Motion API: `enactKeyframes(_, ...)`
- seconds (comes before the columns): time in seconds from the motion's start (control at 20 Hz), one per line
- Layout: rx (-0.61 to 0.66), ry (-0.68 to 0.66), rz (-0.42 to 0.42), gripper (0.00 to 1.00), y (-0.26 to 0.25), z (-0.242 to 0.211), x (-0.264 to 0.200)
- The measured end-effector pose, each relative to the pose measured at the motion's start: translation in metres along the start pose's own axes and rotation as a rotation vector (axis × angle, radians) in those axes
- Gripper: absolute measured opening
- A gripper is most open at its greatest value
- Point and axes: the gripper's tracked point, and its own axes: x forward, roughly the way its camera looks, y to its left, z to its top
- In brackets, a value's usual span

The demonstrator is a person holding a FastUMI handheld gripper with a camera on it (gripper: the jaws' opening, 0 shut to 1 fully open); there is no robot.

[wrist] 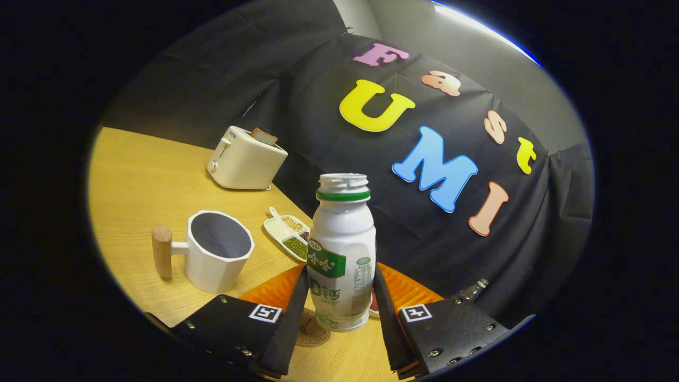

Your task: Take the bottle from table, then pour the juice into the cup, finally place the bottle on the coaster

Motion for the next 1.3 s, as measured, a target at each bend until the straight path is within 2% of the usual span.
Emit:
enactKeyframes(0.8,0.464,0.034,0.067,0.67,-0.004,-0.044,0.014)
enactKeyframes(1.3,0.619,0.028,0.051,0.67,-0.010,-0.070,0.013)
